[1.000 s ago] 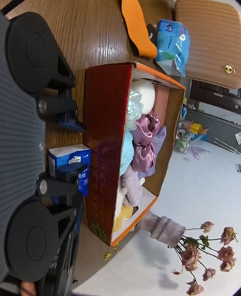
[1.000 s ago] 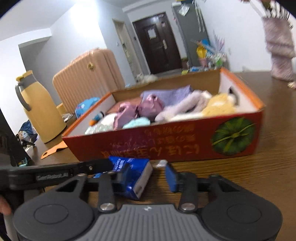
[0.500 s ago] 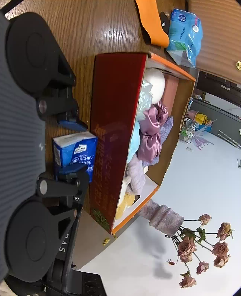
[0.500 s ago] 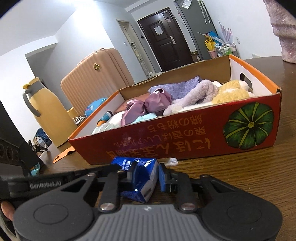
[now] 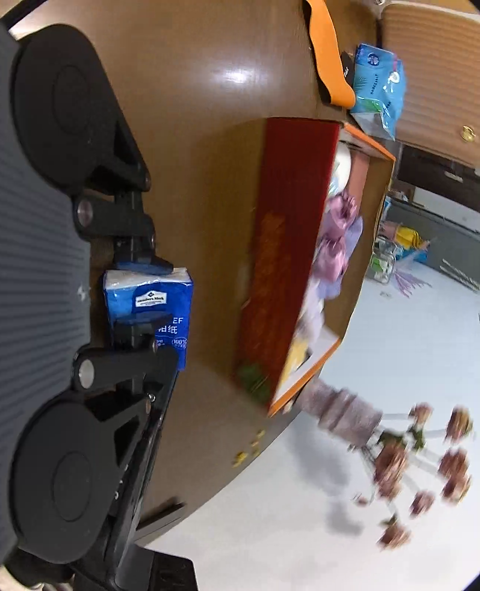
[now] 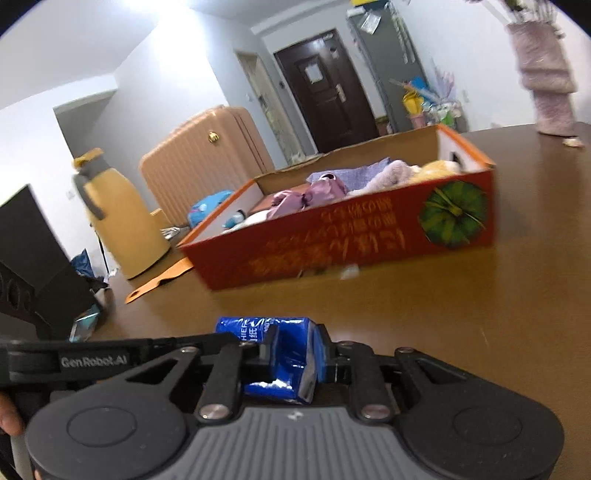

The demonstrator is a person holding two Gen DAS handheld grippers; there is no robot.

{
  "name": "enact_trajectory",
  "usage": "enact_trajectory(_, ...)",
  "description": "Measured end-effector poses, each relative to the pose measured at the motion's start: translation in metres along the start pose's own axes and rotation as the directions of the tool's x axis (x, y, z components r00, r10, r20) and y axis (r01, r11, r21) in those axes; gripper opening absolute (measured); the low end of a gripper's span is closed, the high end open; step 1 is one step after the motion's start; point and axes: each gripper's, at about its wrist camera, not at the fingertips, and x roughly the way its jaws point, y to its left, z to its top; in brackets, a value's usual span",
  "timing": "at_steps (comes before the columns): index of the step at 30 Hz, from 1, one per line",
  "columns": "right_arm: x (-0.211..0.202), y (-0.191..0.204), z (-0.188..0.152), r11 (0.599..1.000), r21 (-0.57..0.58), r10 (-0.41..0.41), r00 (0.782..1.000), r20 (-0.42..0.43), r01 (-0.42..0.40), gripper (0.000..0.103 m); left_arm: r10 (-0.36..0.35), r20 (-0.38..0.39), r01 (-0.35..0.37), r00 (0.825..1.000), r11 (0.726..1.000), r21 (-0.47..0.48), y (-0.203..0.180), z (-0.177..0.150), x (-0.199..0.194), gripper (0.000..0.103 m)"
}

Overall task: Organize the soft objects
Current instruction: 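Carry the blue tissue packet into the box with both grippers and release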

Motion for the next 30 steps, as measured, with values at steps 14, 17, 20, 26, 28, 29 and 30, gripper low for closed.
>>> enact_trajectory(14,-0.068,-0.007,0.054,0.995,-0.062,-0.062,0.983,0.173,0.074,0.018,-0.098,0.102,0.08,0.99,0.982,0.171,-0.07,0.072,-0.004,0.021)
enact_trajectory(17,-0.043,-0.018,0.113,0.992,-0.099,-0.057,0.98,0.193,0.077,0.018,-0.091,0.106,0.073,0.99,0.983,0.166,-0.07,0.129,0.025,0.022)
enact_trajectory(20,0.007,-0.035,0.17,0.995,-0.084,-0.047,0.99,0.131,0.059,0.018,-0.04,0.068,0.031,0.997,0.992,0.126,-0.055,0.179,0.067,0.022)
enact_trajectory(26,0.138,-0.086,0.238,0.998,-0.005,-0.057,0.993,-0.104,0.057,0.018,0.111,-0.074,-0.108,0.991,0.994,0.034,-0.013,0.237,0.182,0.022)
enact_trajectory(28,0.175,-0.105,0.248,0.996,0.042,-0.068,0.977,-0.204,0.078,0.018,0.144,-0.124,-0.142,0.982,0.99,0.027,-0.002,0.242,0.214,0.022)
enact_trajectory(29,0.188,-0.112,0.251,0.994,0.052,-0.077,0.967,-0.242,0.092,0.018,0.146,-0.15,-0.143,0.978,0.989,0.026,0.001,0.244,0.23,0.022)
enact_trajectory(30,0.198,-0.116,0.254,0.992,0.045,-0.1,0.959,-0.264,0.115,0.017,0.152,-0.174,-0.15,0.973,0.988,0.025,0.003,0.244,0.241,0.022)
